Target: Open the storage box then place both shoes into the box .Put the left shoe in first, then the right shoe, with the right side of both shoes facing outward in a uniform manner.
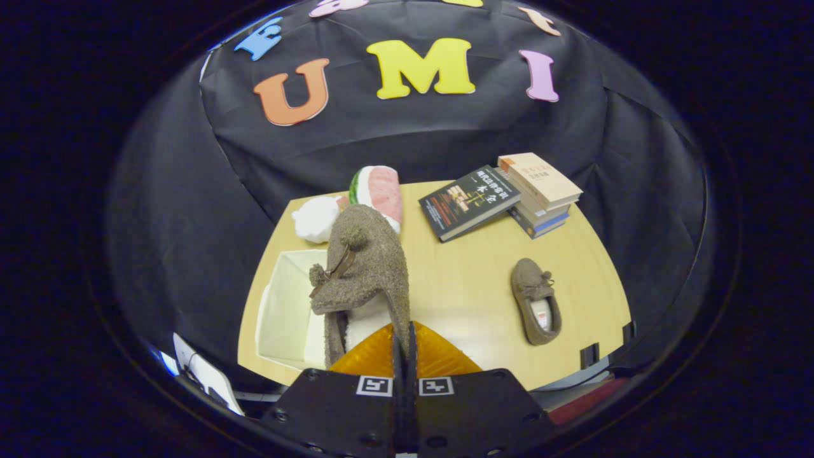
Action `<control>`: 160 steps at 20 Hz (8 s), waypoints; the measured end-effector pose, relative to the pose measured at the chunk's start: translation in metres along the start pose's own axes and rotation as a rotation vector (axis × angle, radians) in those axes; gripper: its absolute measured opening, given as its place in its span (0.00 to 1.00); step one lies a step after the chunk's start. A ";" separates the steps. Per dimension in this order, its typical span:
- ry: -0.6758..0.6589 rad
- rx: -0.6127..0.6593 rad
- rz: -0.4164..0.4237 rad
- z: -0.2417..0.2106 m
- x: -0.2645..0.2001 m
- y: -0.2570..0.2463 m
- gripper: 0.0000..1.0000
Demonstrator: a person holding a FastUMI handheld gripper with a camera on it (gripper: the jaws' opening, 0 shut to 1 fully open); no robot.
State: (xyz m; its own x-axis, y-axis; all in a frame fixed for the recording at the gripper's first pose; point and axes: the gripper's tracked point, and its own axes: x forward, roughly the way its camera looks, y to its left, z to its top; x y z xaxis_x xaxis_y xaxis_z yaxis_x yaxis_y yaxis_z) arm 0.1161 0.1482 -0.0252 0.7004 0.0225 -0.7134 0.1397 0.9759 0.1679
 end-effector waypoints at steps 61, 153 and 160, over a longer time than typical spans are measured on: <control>0.087 -0.078 -0.156 -0.034 0.080 -0.245 0.97; 0.252 -0.138 -0.219 -0.077 0.177 0.092 0.39; 0.110 -0.264 -0.184 -0.050 0.122 0.109 0.96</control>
State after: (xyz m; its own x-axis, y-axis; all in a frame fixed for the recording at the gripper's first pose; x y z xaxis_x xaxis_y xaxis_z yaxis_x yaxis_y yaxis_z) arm 0.1818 0.2677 -0.1281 0.5986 -0.1501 -0.7868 0.0606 0.9880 -0.1424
